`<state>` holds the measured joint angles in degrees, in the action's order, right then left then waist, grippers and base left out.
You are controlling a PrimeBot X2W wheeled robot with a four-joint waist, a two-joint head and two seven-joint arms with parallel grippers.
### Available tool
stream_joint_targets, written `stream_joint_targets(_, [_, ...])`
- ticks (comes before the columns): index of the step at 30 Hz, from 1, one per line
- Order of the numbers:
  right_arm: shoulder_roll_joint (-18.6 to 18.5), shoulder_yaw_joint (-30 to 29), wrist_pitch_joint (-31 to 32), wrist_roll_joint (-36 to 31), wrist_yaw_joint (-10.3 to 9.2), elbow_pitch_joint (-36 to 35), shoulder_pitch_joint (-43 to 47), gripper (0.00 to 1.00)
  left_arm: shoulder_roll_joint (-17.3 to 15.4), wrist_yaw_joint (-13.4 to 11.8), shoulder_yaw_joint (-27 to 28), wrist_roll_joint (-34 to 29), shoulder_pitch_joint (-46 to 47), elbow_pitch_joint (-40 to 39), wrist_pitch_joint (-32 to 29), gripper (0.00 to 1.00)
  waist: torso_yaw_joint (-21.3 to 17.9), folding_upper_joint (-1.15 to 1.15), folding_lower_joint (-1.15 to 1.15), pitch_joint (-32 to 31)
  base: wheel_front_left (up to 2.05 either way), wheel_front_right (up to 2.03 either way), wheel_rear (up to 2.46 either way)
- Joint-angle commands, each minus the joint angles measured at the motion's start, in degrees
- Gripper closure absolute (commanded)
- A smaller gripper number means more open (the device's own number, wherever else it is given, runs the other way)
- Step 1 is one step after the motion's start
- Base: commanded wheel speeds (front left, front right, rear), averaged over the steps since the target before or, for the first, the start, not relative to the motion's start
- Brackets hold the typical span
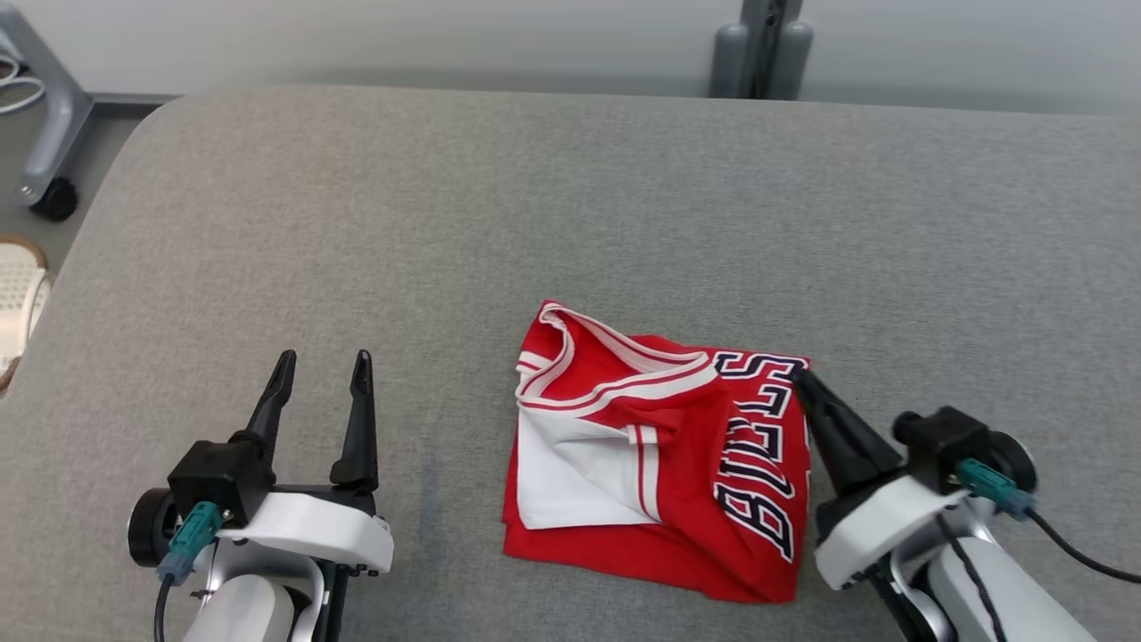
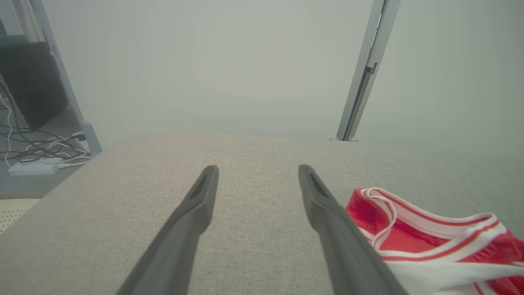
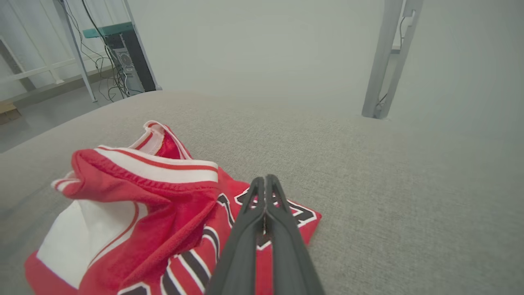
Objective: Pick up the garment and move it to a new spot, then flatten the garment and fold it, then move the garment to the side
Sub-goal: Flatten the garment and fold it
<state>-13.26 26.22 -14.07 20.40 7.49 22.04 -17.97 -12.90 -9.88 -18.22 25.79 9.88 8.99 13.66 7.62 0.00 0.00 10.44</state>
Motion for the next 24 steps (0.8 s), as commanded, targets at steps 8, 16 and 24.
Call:
stream_joint_targets(8, [-0.5,11.7,-0.8,4.1,0.02,8.4,-7.9,1.0,1.2,0.9,-0.4,0.3,2.5,1.7,0.9,0.0,4.0,0.0,0.0,2.5,0.0,0.0,0.0])
stream_joint_targets(16, [0.6,21.8,-1.2,9.2,0.03,12.6,-12.1,1.0,1.9,1.6,-0.3,0.1,3.3,2.9,1.2,0.0,5.4,0.0,0.0,3.3,0.0,0.0,0.0])
stream_joint_targets(24, [-0.1,29.5,-1.2,13.3,0.03,8.7,-12.5,1.0,2.1,1.6,0.2,-0.3,3.3,3.5,1.5,0.0,5.6,0.0,0.0,3.3,0.0,0.0,0.0])
